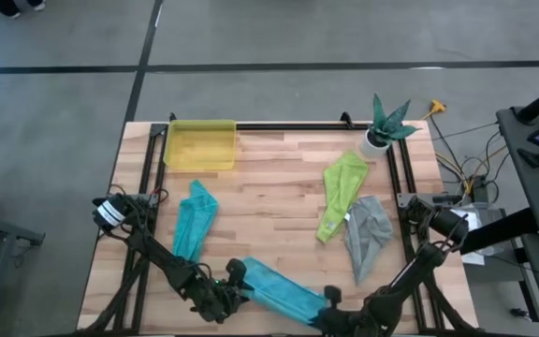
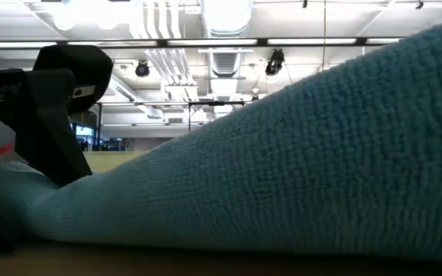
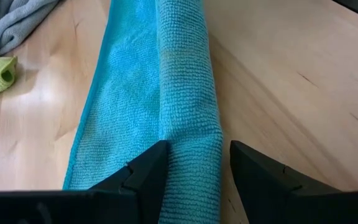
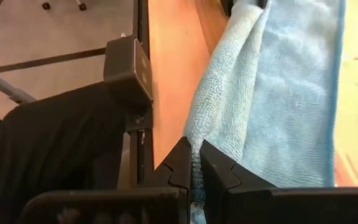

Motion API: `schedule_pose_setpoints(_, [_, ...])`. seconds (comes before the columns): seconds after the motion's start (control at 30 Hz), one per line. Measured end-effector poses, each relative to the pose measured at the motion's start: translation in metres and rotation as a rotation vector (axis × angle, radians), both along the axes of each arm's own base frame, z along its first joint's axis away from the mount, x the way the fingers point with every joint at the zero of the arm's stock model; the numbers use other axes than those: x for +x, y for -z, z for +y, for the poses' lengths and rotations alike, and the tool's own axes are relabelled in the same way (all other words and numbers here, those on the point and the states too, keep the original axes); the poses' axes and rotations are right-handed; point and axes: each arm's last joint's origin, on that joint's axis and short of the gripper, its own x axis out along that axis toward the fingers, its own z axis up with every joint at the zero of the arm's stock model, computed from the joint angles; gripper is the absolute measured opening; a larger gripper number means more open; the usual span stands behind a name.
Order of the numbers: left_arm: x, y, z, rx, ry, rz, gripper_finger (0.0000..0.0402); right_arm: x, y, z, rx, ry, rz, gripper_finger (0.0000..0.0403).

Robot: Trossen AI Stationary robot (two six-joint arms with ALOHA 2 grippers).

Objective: Roll microfiber towels into tight, uniform cylinder then place into a basket
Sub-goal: Roll the right light blue towel

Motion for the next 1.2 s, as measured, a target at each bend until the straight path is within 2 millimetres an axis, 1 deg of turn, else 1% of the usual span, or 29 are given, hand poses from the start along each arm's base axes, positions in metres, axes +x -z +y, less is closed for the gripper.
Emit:
schedule_pose_setpoints(0.1, [0.0,0.0,0.0,0.0,0.0,0.0,0.0162,-0.001,-0.001,-0.002,-0.018,-0.001,0.009,0.0011])
schedule_pose_setpoints(0.2, [0.0,0.0,0.0,-0.001,-0.001,0.001,0.0162,-0.001,-0.004,0.0,-0.026,-0.015,0.002,0.0027])
schedule_pose_setpoints(0.3, [0.0,0.0,0.0,-0.001,-0.001,0.001,0.0162,-0.002,-0.009,0.004,-0.031,-0.035,-0.009,0.0055])
schedule_pose_setpoints(0.57, [0.001,0.0,0.001,-0.003,-0.003,-0.001,0.0162,0.001,-0.022,0.009,-0.074,-0.071,-0.009,0.0149])
schedule_pose_setpoints(0.7, [0.001,0.001,0.002,-0.013,-0.01,0.001,0.0162,0.002,-0.026,0.01,-0.069,-0.072,-0.014,0.0175])
schedule_pose_setpoints(0.8, [0.002,0.001,0.002,-0.025,-0.021,0.003,0.0162,0.004,-0.03,0.013,-0.045,-0.072,-0.031,0.0179])
schedule_pose_setpoints(0.9, [0.002,0.001,0.003,-0.027,-0.024,0.003,0.0162,0.006,-0.025,0.017,-0.02,-0.079,-0.042,0.0175])
schedule_pose_setpoints(0.97, [0.002,0.001,0.003,-0.031,-0.028,0.004,0.0162,0.009,-0.016,0.022,0.004,-0.104,-0.051,0.0169])
schedule_pose_setpoints(1.07, [0.002,0.001,0.004,-0.043,-0.038,0.006,0.0162,0.014,0.002,0.032,0.042,-0.191,-0.048,0.0159])
schedule_pose_setpoints(1.13, [0.002,0.001,0.004,-0.043,-0.039,0.006,0.0162,0.015,0.012,0.034,0.043,-0.217,-0.031,0.0151])
schedule_pose_setpoints(1.2, [0.002,0.001,0.004,-0.043,-0.039,0.006,0.0162,0.015,0.018,0.034,0.031,-0.215,-0.018,0.0142])
